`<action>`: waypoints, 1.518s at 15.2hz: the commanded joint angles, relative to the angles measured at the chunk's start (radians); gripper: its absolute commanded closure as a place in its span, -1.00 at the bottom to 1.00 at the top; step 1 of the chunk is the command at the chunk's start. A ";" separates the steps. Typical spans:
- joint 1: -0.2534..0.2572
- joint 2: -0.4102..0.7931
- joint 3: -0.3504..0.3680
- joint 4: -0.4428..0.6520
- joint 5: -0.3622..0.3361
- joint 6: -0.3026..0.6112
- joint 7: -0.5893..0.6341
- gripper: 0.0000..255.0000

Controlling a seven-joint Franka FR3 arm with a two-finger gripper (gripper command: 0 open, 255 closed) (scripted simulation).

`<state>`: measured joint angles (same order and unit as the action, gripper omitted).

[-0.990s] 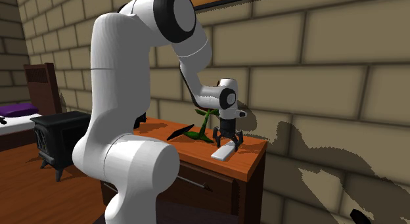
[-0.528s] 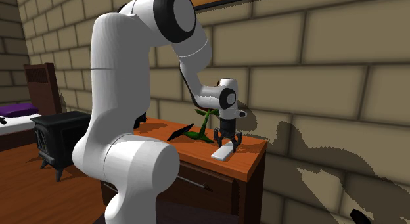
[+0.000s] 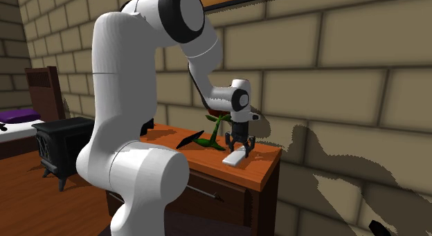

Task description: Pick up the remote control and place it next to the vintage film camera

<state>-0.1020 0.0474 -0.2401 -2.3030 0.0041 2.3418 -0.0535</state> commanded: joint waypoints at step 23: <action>0.003 -0.159 0.006 0.168 -0.042 -0.323 0.030 1.00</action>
<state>-0.0995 -0.1091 -0.2349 -2.1488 -0.0375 2.0352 -0.0248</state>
